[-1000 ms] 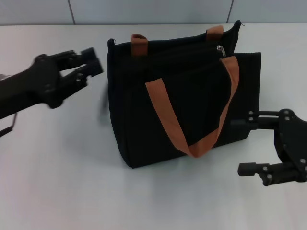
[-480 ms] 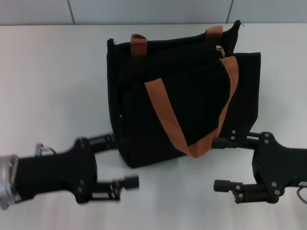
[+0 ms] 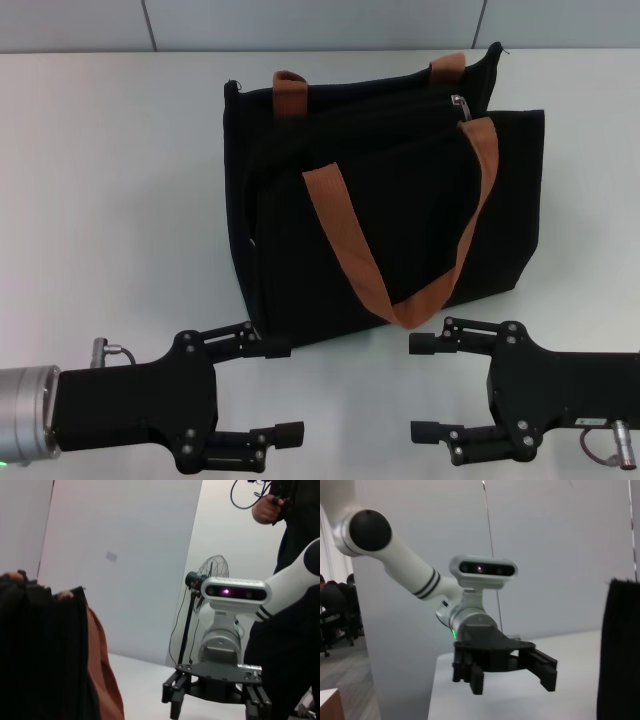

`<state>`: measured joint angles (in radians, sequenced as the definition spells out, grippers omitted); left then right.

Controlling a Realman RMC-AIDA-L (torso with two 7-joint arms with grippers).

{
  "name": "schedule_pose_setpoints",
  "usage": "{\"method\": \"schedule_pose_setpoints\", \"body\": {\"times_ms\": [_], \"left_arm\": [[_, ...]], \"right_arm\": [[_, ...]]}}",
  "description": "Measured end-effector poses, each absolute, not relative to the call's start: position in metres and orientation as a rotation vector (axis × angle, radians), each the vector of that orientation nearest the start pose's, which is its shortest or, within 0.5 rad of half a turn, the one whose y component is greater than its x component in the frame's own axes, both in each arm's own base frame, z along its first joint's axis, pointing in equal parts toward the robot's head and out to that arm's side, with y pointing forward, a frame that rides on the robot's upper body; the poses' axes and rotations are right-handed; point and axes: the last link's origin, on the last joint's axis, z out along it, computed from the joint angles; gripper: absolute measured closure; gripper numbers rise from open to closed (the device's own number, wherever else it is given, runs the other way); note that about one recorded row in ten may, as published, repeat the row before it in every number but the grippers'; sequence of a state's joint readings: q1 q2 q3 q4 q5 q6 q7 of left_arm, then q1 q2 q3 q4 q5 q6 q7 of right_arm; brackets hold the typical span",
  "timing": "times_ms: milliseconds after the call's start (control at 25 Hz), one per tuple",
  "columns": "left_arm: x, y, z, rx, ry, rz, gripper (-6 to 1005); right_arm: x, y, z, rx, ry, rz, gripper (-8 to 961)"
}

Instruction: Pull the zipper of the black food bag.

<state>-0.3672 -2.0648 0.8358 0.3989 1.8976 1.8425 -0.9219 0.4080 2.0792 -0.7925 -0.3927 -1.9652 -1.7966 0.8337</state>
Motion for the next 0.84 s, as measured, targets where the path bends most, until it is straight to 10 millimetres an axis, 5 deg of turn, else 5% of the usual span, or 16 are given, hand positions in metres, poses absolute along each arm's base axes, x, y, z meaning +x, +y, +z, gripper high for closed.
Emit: {"method": "schedule_pose_setpoints", "body": {"times_ms": [840], "left_arm": [[-0.2820, 0.2226, -0.0420, -2.913, -0.384, -1.040, 167]], "right_arm": [[0.2775, 0.2341, -0.0439, -2.925, 0.235, 0.975, 152]]}}
